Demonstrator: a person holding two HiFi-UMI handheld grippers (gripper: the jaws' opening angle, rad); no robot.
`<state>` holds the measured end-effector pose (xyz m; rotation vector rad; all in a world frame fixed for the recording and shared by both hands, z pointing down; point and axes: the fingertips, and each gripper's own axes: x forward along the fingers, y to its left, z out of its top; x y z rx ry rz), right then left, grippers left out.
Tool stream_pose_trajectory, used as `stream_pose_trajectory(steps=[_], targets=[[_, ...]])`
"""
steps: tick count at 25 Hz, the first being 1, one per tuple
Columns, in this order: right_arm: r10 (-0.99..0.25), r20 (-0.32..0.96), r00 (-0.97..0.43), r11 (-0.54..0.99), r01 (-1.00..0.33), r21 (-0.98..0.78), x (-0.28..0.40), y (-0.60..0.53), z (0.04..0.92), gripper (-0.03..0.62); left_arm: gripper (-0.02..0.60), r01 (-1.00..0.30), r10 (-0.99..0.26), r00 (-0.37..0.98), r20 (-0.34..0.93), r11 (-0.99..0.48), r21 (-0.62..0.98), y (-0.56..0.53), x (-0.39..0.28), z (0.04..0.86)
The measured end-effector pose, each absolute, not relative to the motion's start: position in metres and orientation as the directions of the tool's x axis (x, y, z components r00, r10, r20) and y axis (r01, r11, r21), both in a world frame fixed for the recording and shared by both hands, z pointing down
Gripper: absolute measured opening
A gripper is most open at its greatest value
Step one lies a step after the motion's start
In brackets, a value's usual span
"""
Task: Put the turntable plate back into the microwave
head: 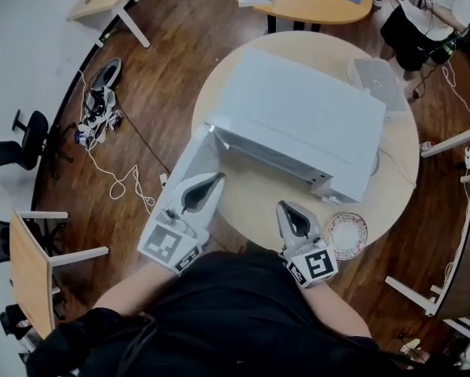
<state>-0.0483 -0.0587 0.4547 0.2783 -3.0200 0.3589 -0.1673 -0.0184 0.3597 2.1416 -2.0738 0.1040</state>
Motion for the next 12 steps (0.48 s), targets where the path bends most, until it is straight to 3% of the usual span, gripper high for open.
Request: stream_pose_trajectory(steps=[12], targets=[[-0.281,0.032,-0.959,0.95,-0.282,-0.136,-0.041,-0.083,0.445,0.008,0.003,-0.997,-0.986,0.076,0.15,-0.077,-0.001,-0.069,-0.175,0.357]])
